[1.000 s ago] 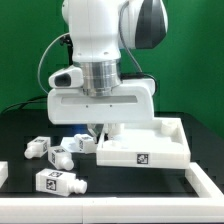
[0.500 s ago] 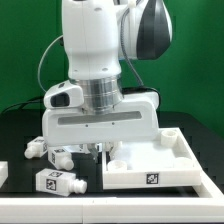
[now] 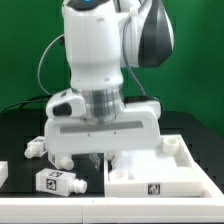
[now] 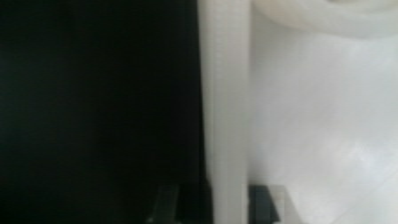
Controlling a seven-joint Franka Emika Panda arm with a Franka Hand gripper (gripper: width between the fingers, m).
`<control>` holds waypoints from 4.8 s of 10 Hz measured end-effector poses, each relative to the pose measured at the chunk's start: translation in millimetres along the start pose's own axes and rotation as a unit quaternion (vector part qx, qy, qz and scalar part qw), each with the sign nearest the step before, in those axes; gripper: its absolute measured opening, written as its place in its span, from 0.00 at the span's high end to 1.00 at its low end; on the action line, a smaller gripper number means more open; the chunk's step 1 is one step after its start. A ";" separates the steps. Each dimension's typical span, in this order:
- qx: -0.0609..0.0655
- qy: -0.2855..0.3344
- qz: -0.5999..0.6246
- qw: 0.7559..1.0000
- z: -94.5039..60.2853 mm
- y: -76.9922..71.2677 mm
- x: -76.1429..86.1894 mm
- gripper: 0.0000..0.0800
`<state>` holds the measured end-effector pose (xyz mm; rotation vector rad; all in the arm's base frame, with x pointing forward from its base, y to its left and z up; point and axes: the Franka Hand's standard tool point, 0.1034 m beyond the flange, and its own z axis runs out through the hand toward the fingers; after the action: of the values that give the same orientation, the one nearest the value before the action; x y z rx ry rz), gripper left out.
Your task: Assemble one leg
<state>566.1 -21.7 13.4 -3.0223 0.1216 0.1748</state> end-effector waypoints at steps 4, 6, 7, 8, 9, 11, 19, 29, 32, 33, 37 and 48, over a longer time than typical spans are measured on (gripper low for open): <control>-0.005 0.056 -0.005 0.998 2.4 0.4 18.3 0.94; -0.004 0.049 -0.004 0.999 4.4 0.3 15.7 0.94; -0.004 0.049 -0.004 0.999 4.7 0.4 15.6 0.94; -0.004 0.048 -0.003 0.999 5.0 0.1 15.7 0.94; -0.001 0.034 0.028 0.999 4.1 0.3 19.0 0.93; -0.012 0.026 0.035 0.999 3.4 -1.5 21.8 0.93; -0.020 0.009 -0.038 0.999 -41.3 -13.1 -35.8 0.32; -0.086 -0.090 -0.100 0.987 -55.0 -21.7 -104.0 0.19; -0.091 -0.173 -0.094 0.976 -51.4 -22.1 -105.1 0.19; -0.093 -0.209 -0.092 0.969 -49.9 -20.5 -109.3 0.19; -0.144 -0.319 -0.119 0.929 -32.3 5.3 -147.3 0.19; -0.166 -0.364 -0.152 0.904 0.5 35.7 -182.2 0.19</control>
Offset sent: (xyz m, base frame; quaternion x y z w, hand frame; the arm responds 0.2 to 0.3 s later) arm 0.0114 0.0219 0.0074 0.0810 0.1196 -0.0089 0.9895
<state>382.5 -43.6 30.8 -2.9871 -0.4845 1.3792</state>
